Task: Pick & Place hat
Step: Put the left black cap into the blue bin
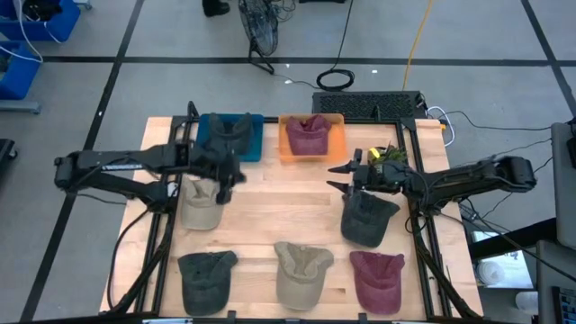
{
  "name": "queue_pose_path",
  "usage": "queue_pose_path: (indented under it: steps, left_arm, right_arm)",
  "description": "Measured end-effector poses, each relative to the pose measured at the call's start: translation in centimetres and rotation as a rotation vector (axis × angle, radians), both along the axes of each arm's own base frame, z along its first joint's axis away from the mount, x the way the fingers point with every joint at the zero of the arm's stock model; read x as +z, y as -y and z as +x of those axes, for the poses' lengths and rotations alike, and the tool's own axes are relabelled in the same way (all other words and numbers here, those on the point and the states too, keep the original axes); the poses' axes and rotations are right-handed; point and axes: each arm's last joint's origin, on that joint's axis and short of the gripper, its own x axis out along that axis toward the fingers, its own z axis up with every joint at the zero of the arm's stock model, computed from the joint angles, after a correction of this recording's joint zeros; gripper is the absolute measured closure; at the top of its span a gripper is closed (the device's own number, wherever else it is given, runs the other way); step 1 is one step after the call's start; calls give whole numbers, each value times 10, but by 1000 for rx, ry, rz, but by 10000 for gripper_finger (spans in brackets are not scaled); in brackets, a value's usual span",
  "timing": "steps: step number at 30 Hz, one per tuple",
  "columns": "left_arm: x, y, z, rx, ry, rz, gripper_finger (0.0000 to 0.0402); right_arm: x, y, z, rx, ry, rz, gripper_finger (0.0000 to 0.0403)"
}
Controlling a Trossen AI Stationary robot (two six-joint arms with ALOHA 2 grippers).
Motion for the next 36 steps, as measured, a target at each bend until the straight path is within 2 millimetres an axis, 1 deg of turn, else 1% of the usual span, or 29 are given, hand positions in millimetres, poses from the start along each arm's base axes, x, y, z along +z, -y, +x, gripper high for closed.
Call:
queue_pose_path:
  steps: [6, 8, 11, 15, 18, 20, 24, 26, 31, 33, 36]
  left_arm:
    - [-6, 53, 6, -73, -38, -113, 350]
    - [-11, 67, 7, -59, -74, -139, 350]
    - [-8, 85, 12, -47, -109, -198, 350]
    - [-1, 109, 20, -47, -201, -228, 350]
    - [2, 124, 25, 1, -318, -245, 350]
    - [1, 134, 27, 43, -419, -277, 350]
    - [-8, 156, 30, 54, -627, -361, 350]
    - [-15, 167, 31, 66, -698, -406, 350]
    - [-35, 188, 32, 178, -851, -491, 346]
    - [-43, 195, 32, 201, -908, -505, 333]
    - [-52, 203, 31, 252, -965, -518, 301]
  right_arm:
    - [0, 0, -1, -2, -1, 22, 248]
    - [0, 0, -1, -2, -6, 24, 248]
    - [-1, 0, -1, -2, -16, 27, 248]
    - [-1, 0, -1, -2, -12, 37, 248]
    - [-2, 0, -1, -2, -18, 56, 248]
    - [-2, 0, -1, -2, -23, 59, 248]
    - [-3, -1, -1, 1, -33, 77, 248]
    - [-4, -1, -1, 2, -32, 92, 248]
    - [-6, -1, -1, 1, -49, 126, 248]
    - [-6, -1, -1, 0, -52, 139, 248]
    - [-7, -1, -2, -1, -53, 166, 248]
